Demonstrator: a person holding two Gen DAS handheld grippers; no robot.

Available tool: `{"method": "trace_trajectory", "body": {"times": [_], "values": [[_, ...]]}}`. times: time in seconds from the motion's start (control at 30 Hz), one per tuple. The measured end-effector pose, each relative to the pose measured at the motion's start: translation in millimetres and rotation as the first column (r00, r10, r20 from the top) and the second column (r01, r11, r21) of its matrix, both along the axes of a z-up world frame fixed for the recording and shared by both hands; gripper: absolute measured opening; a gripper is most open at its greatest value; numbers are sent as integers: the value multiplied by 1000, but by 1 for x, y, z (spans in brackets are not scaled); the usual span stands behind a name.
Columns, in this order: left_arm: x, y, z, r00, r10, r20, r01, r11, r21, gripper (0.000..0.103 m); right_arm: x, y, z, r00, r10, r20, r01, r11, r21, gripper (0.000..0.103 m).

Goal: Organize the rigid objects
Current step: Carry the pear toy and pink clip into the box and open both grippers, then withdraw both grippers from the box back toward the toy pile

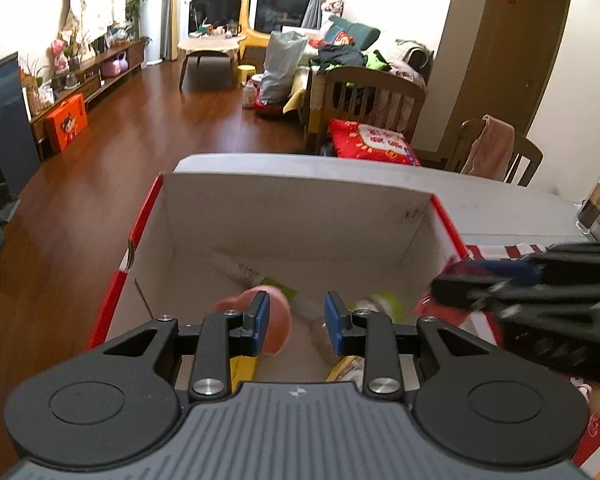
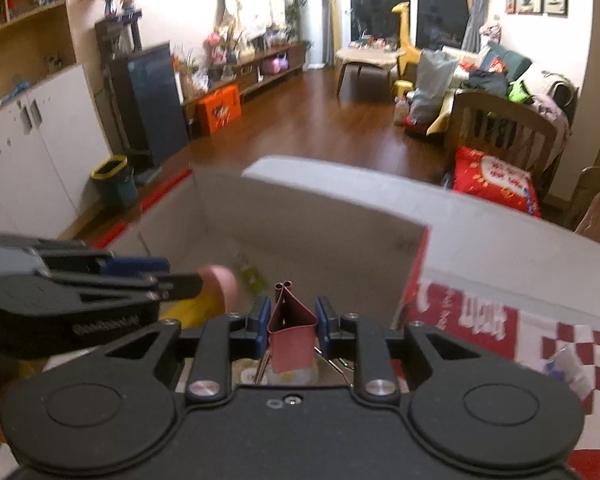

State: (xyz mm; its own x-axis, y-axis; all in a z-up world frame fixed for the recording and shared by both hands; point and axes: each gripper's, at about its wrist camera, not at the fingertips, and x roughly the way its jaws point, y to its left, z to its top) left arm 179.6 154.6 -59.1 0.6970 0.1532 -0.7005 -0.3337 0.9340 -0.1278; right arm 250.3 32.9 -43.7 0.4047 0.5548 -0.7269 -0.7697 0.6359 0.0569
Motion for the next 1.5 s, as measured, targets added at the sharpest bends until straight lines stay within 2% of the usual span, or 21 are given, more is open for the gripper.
{"method": "trace_trajectory", "body": {"times": [0.1, 0.37, 0.57, 0.63, 0.73, 0.8, 1.0, 1.2, 1.33, 1.4, 1.43, 1.47, 1.5], "values": [[-4, 3, -7, 1000, -4, -16, 4, 1000, -4, 30, -3, 4, -15, 1000, 2, -14, -3, 1000, -21, 23], [-8, 5, -18, 999, -7, -48, 6, 1000, -10, 30, -9, 13, -30, 999, 4, -39, -6, 998, -61, 24], [-7, 1, -19, 998, -17, -53, 16, 1000, -10, 30, -13, 12, -29, 999, 3, -45, -6, 998, -64, 32], [-7, -2, -18, 998, -20, -53, 20, 1000, -11, 30, -16, 9, -24, 999, 8, -39, -10, 999, -52, 39], [-7, -7, -14, 999, -27, -47, 26, 1000, -7, 30, -20, 4, -14, 999, 19, -34, -20, 999, -30, 43], [-8, -9, -9, 999, -32, -38, 31, 999, -8, 30, -24, -3, -7, 999, 26, -26, -27, 1000, -11, 47], [-10, -24, 8, 998, -59, -12, 60, 998, 7, 30, -28, -38, 18, 1000, 14, -25, -12, 998, 56, 51], [-7, -48, 20, 994, -106, 5, 106, 994, 15, 30, -24, -87, 37, 999, -38, -5, 38, 993, 108, 62], [-3, -71, 27, 989, -146, 16, 145, 989, 19, 31, -18, -125, 45, 996, -87, 9, 86, 988, 125, 65], [0, -84, 30, 986, -165, 23, 165, 986, 23, 37, -14, -141, 47, 994, -110, 14, 108, 986, 128, 67], [0, -90, 31, 984, -175, 29, 174, 984, 25, 48, -12, -149, 48, 992, -123, 18, 120, 985, 128, 68], [1, -96, 32, 982, -183, 36, 183, 983, 26, 55, -9, -159, 48, 991, -134, 23, 131, 983, 127, 69], [3, -103, 33, 980, -193, 45, 192, 981, 27, 55, -7, -166, 48, 989, -142, 28, 138, 983, 125, 70]]}}
